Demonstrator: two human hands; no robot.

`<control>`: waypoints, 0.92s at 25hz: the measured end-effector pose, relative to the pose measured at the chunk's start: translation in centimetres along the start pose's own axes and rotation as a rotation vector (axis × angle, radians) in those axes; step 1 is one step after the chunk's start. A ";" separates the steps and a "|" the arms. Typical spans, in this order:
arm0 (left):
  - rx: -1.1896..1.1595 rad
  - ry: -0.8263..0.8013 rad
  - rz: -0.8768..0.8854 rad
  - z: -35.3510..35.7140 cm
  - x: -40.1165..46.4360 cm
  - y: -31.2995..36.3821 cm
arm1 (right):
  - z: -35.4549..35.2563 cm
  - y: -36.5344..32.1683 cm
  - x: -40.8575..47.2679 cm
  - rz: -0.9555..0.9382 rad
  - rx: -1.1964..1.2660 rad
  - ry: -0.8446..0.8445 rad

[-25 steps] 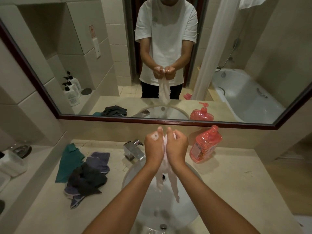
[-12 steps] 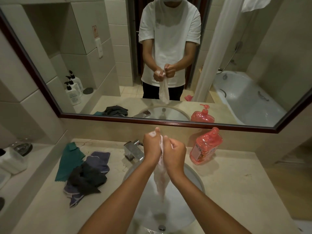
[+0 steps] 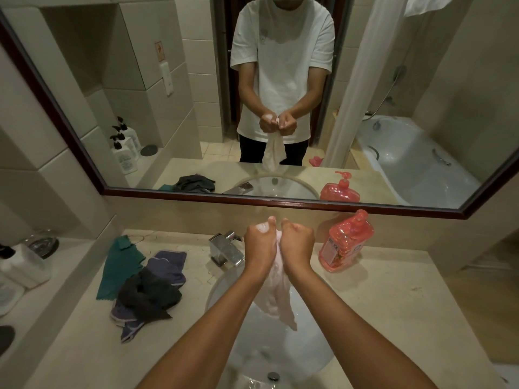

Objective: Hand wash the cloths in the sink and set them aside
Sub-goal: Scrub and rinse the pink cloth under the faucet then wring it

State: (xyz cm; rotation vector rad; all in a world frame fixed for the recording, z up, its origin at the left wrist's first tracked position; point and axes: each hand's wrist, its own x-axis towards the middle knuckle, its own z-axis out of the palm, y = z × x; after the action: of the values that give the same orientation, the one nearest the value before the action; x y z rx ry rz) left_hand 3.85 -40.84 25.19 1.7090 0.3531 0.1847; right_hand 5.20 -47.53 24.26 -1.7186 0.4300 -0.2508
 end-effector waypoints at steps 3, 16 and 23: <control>0.005 -0.037 0.041 0.3 -0.8 -0.5 | -0.6 0.3 0.8 0.141 0.069 0.015; 0.059 -0.034 0.086 1.3 -0.3 0.0 | -1.2 0.0 0.9 0.105 0.071 0.051; 0.041 0.029 0.014 1.0 0.8 0.4 | -0.5 -0.2 -0.7 -0.072 0.040 0.014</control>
State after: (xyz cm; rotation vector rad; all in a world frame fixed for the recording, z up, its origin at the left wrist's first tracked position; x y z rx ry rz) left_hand 4.96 -41.62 25.38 1.7512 0.3686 0.2144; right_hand 4.41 -47.70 24.63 -1.6960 0.3717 -0.3213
